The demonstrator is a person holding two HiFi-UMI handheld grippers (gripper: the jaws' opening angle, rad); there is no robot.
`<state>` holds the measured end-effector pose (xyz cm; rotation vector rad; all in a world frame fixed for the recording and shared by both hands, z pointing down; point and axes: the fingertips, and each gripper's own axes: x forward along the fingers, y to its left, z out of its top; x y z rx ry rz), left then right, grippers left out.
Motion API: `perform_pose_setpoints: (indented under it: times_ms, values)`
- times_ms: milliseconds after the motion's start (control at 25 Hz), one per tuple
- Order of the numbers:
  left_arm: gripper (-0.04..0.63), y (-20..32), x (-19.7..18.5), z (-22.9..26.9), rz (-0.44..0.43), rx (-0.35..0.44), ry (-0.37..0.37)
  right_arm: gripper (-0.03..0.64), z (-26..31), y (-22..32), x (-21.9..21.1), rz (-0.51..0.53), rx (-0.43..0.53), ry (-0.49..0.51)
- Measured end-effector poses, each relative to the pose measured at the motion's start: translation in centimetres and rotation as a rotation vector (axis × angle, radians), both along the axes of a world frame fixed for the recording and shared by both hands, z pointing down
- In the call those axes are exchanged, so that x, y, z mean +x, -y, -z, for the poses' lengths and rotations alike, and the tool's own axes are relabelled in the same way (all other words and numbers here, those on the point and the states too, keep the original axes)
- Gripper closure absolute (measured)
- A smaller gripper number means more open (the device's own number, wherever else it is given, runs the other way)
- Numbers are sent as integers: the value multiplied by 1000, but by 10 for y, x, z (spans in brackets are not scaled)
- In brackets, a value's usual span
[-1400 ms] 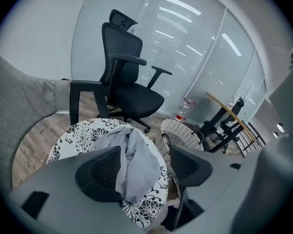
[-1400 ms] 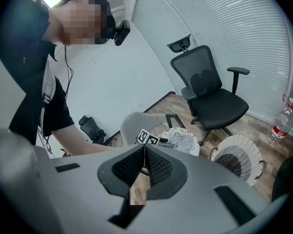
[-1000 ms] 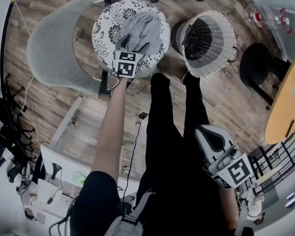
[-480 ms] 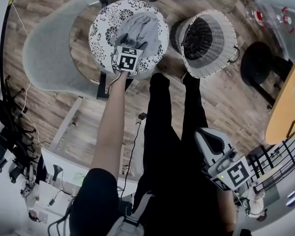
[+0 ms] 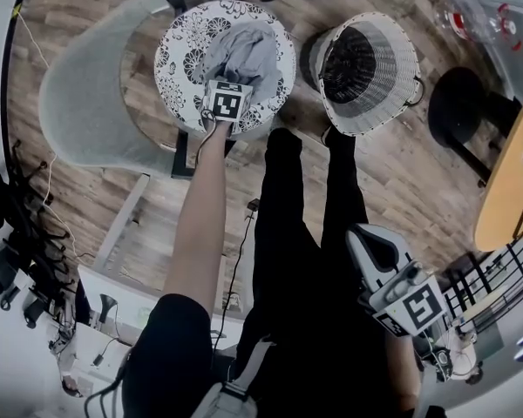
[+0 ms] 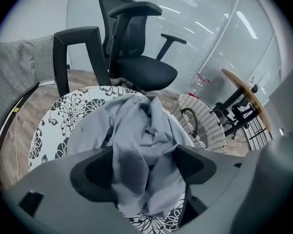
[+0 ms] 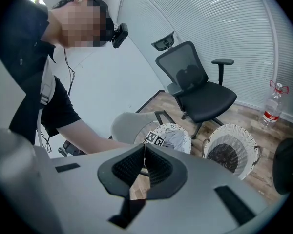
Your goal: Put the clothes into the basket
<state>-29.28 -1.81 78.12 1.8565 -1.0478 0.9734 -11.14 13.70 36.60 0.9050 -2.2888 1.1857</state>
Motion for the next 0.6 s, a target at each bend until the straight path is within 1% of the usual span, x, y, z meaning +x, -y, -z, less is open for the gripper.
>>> perform_pose_setpoints:
  times_ms: [200, 480, 600]
  values:
    - [209, -4, 0, 2, 28, -28, -12, 600, 0, -2, 1, -14, 0, 5]
    - [216, -6, 0, 0, 43, -49, 3, 600, 3, -2, 3, -29, 9, 12]
    - [250, -7, 0, 0, 49, -66, 7, 600, 2, -4, 6, -38, 8, 12]
